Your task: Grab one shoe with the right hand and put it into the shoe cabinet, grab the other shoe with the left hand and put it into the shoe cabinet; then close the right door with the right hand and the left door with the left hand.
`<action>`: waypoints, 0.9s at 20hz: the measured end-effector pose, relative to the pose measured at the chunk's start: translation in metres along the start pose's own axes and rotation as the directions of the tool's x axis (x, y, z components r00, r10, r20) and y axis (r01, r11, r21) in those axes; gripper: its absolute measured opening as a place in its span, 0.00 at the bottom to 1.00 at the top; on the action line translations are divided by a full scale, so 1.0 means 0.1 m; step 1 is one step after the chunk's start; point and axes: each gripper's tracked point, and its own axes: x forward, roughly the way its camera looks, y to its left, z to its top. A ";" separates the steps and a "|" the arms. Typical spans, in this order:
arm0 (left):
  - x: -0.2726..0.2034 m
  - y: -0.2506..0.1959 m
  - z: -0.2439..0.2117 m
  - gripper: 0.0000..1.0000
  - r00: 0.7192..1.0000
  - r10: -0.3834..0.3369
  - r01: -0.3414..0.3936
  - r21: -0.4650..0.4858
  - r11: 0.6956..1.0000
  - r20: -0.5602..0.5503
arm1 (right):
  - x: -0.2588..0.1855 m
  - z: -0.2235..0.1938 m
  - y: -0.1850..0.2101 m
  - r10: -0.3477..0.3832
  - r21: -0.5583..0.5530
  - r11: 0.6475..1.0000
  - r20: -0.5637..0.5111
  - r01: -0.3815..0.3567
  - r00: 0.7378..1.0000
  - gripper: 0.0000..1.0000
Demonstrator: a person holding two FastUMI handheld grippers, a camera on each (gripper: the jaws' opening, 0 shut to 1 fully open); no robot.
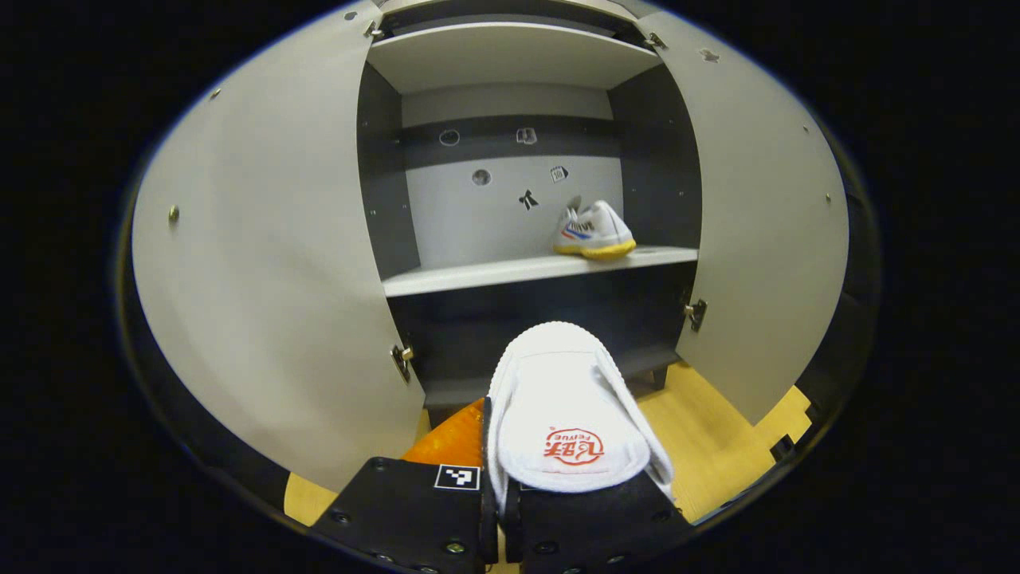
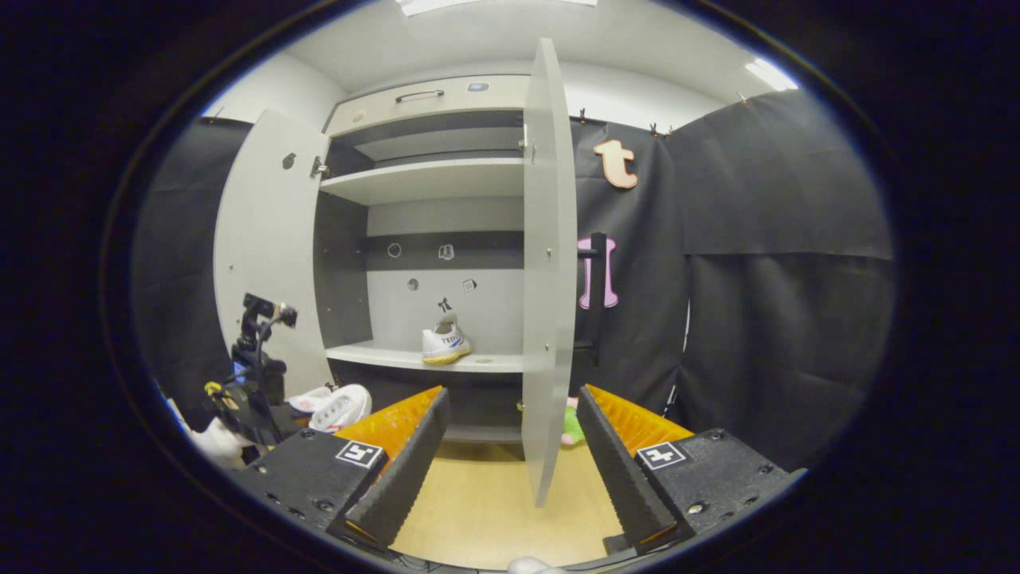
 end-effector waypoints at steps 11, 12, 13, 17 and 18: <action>0.61 0.02 1.60 0.14 0.978 0.094 -0.090 -0.027 0.996 0.187 | 0.18 0.07 -0.15 0.023 0.000 1.000 0.014 -0.023 1.000 1.00; 0.73 0.03 1.69 0.13 0.976 0.105 -0.102 -0.025 0.995 0.193 | 0.20 0.07 -0.18 0.022 -0.001 1.000 0.011 -0.022 1.000 1.00; 0.85 0.05 1.77 0.13 0.973 0.118 -0.115 -0.028 0.993 0.201 | 0.22 0.07 -0.21 0.020 -0.003 1.000 0.008 -0.020 1.000 1.00; 1.43 0.06 1.92 0.13 0.971 0.149 -0.142 -0.051 0.989 0.186 | 0.30 0.04 -0.34 0.013 -0.019 1.000 -0.010 -0.014 1.000 1.00; 1.56 0.07 1.91 0.13 0.970 0.160 -0.154 -0.047 0.987 0.182 | 0.31 0.05 -0.36 0.010 -0.027 1.000 -0.011 -0.011 1.000 1.00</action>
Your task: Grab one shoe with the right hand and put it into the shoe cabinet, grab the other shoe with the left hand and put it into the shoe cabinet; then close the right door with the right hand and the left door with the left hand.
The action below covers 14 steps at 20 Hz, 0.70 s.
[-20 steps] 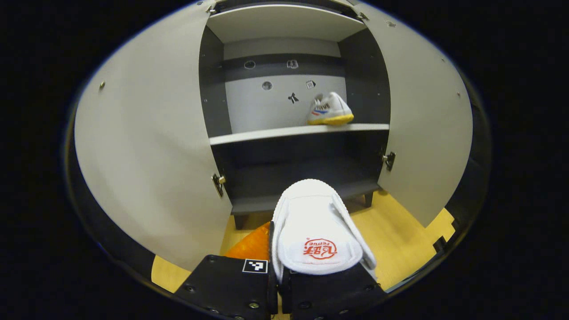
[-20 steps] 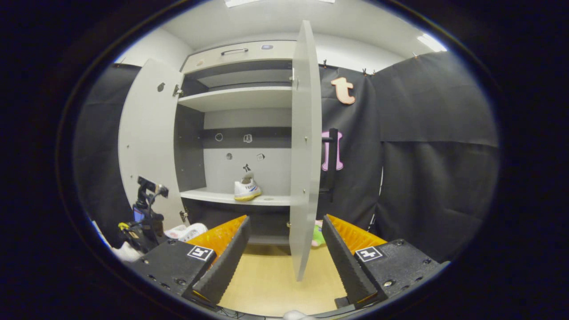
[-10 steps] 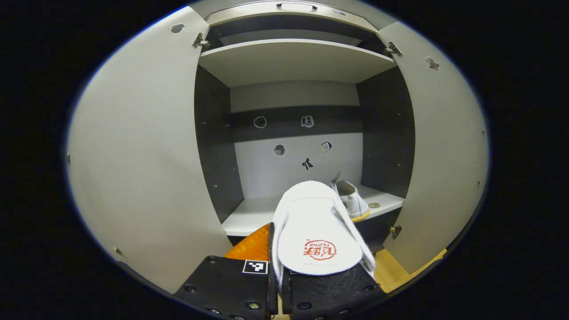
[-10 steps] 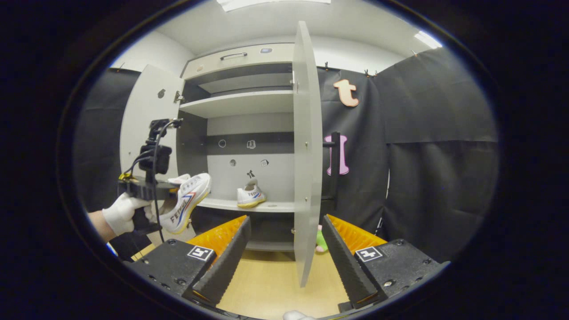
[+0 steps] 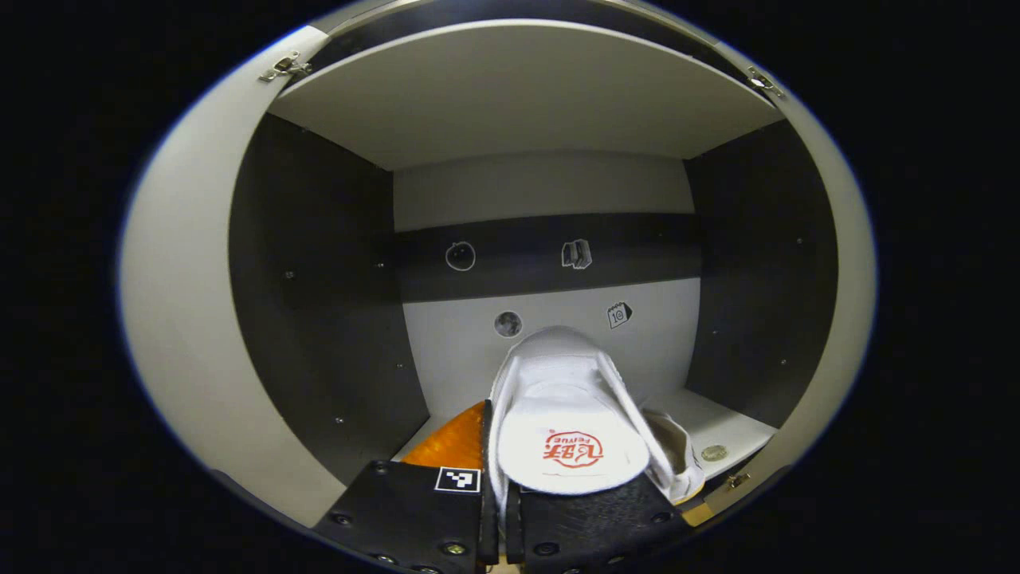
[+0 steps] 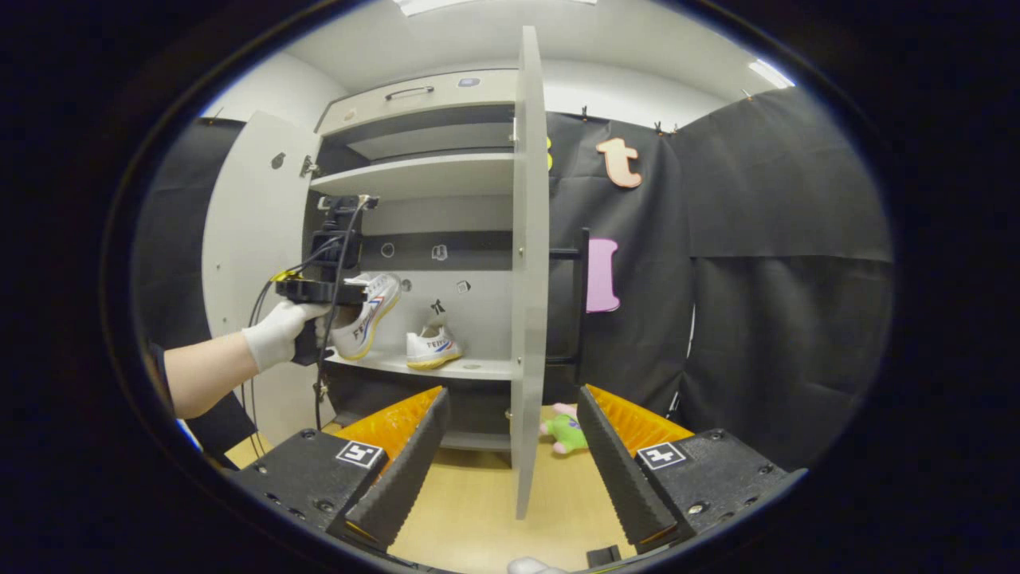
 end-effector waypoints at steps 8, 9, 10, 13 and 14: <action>0.61 -0.05 -0.67 0.13 0.980 0.022 -0.011 0.056 0.998 -0.198 | 0.04 -0.03 -0.16 -0.017 -0.012 1.000 -0.028 0.017 0.999 1.00; 0.66 -0.02 -0.70 0.14 0.978 0.028 -0.013 0.073 0.997 -0.208 | 0.06 -0.05 -0.17 -0.018 -0.006 1.000 -0.035 0.018 0.999 1.00; 0.67 -0.01 -0.72 0.14 0.974 0.026 -0.012 0.063 0.998 -0.225 | 0.06 -0.07 -0.17 -0.017 0.001 1.000 -0.043 0.017 0.999 1.00; 0.69 0.03 -0.85 0.16 0.949 0.015 0.003 0.055 0.998 -0.314 | 0.09 -0.08 -0.17 -0.013 0.013 1.000 -0.051 0.014 0.999 1.00; 0.70 0.05 -0.90 0.18 0.942 0.020 -0.001 0.058 0.998 -0.335 | 0.09 -0.08 -0.16 -0.011 0.015 1.000 -0.050 0.012 0.999 1.00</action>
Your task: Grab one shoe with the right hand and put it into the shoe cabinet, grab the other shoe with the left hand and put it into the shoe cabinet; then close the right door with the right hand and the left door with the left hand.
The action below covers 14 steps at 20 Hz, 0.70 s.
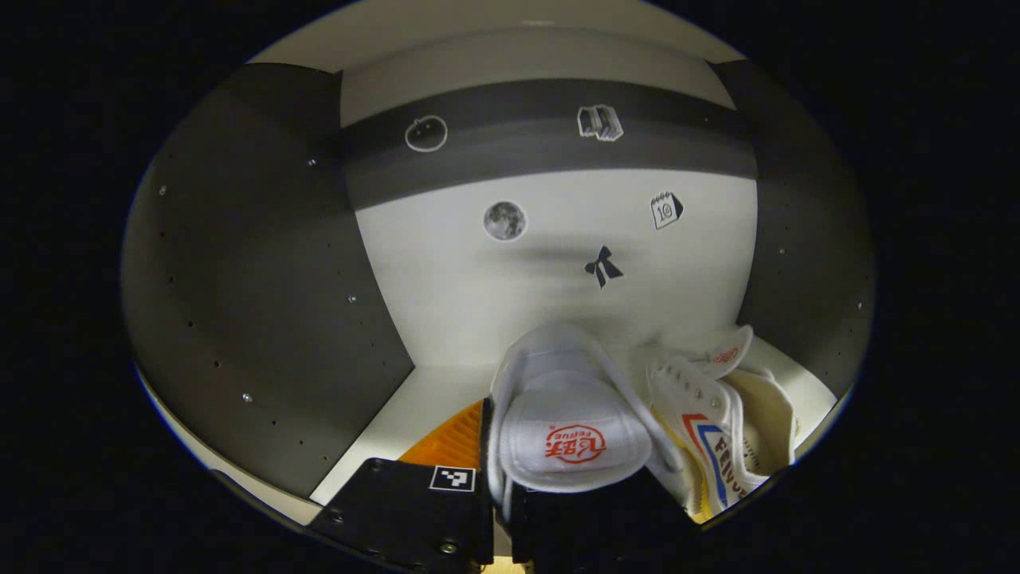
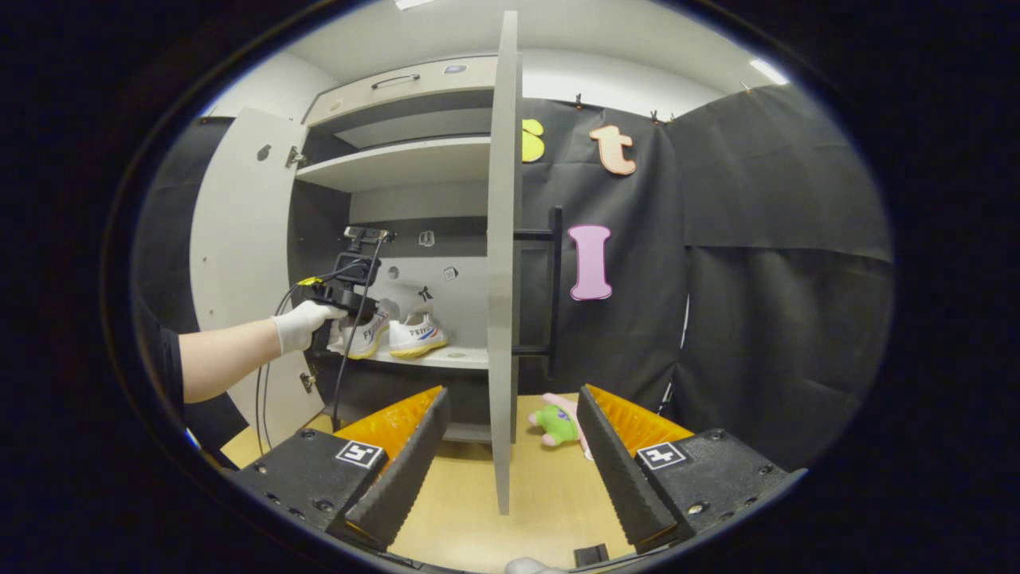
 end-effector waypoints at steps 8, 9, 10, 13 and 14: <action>-0.08 -0.05 -0.01 0.58 0.998 -0.058 0.058 -0.014 0.998 0.021 | 0.01 0.03 0.08 0.013 0.000 1.000 0.005 -0.013 1.000 1.00; -0.10 -0.01 -0.02 0.86 0.998 -0.050 0.051 -0.023 0.998 0.022 | 0.01 0.04 0.09 0.016 0.000 1.000 0.006 -0.016 1.000 1.00; -0.14 0.04 -0.04 1.00 0.999 -0.041 0.042 -0.030 0.999 0.020 | 0.01 0.04 0.10 0.018 0.000 1.000 0.008 -0.018 1.000 1.00; -0.26 0.23 0.01 0.93 0.998 0.008 -0.005 -0.036 0.999 0.062 | 0.00 0.07 0.17 0.030 -0.001 1.000 0.014 -0.030 0.999 1.00; -0.29 0.27 0.01 1.00 0.997 0.014 -0.011 -0.042 0.999 0.076 | 0.01 0.08 0.20 0.034 -0.003 0.999 0.017 -0.034 0.999 1.00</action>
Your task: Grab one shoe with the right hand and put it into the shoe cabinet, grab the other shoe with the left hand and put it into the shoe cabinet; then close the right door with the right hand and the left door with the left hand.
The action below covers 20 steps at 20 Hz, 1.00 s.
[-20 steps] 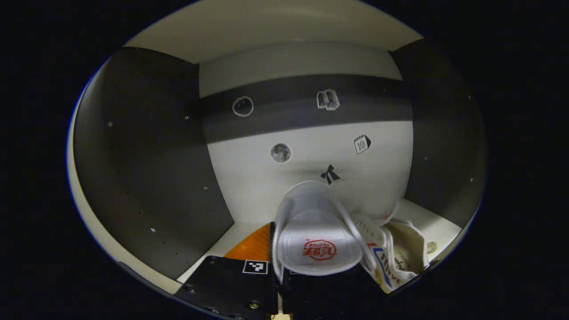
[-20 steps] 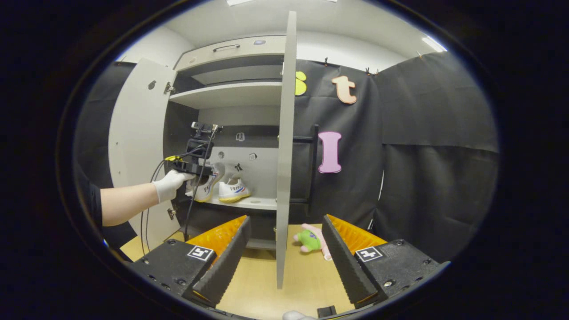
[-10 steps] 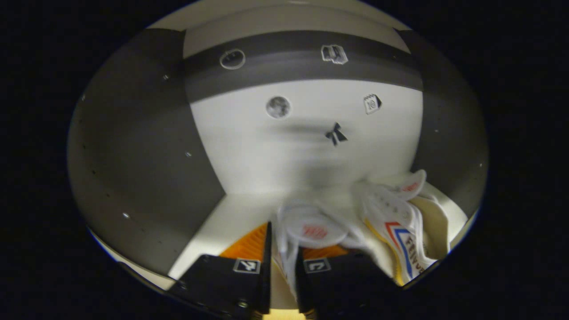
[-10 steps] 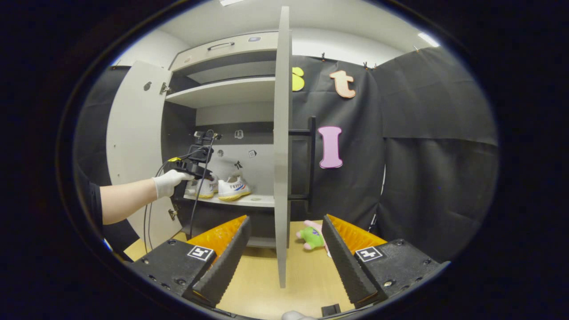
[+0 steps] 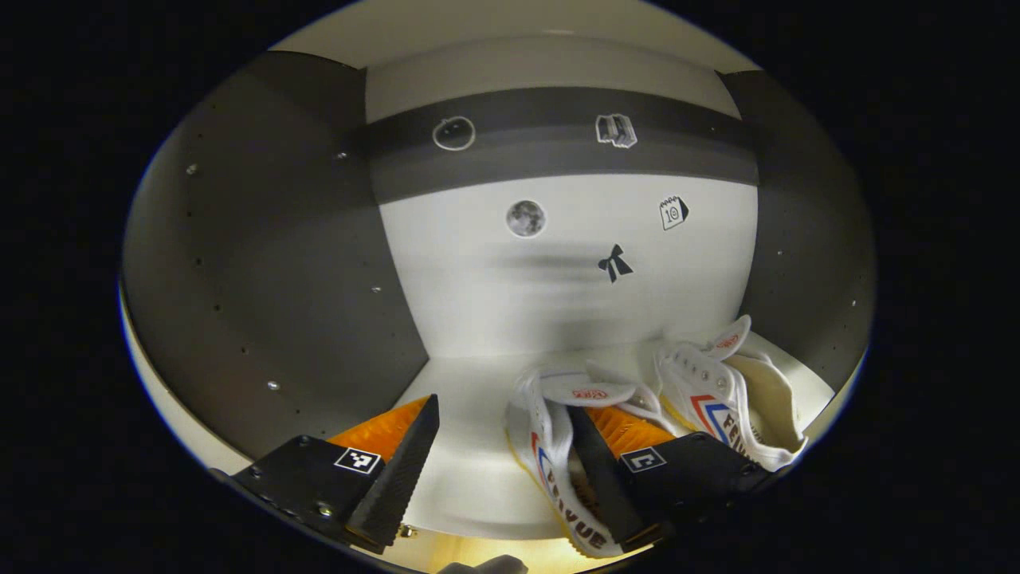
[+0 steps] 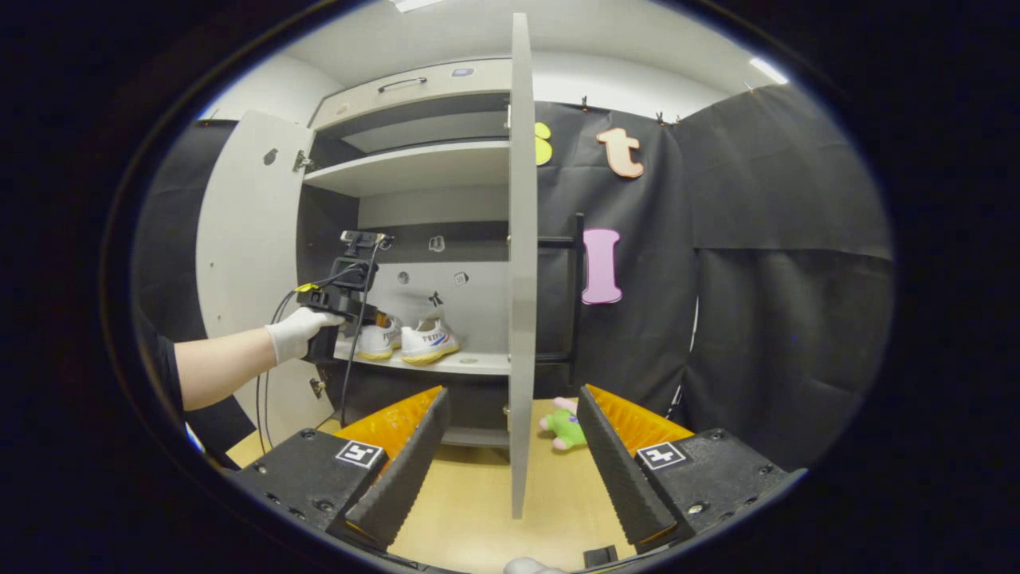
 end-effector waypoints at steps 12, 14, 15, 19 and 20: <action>-0.59 -0.10 0.27 0.97 0.986 -0.100 0.116 -0.121 0.986 0.133 | -0.11 0.02 0.19 0.034 -0.027 0.999 0.004 -0.034 0.999 1.00; -0.86 -0.07 0.33 0.97 0.979 -0.092 0.116 -0.123 0.986 0.183 | -0.13 0.05 0.20 0.033 -0.024 0.999 0.012 -0.033 0.999 1.00; -1.00 -0.07 0.34 0.97 0.974 -0.094 0.121 -0.123 0.985 0.208 | -0.14 0.06 0.20 0.031 -0.024 0.999 0.017 -0.030 0.999 1.00; -1.67 -0.03 0.33 0.97 0.952 -0.091 0.131 -0.122 0.984 0.292 | -0.15 0.09 0.24 0.026 -0.027 0.999 0.022 -0.026 0.999 1.00; -1.83 -0.01 0.31 0.97 0.946 -0.088 0.131 -0.118 0.984 0.312 | -0.16 0.10 0.26 0.030 -0.025 0.999 0.024 -0.029 0.999 1.00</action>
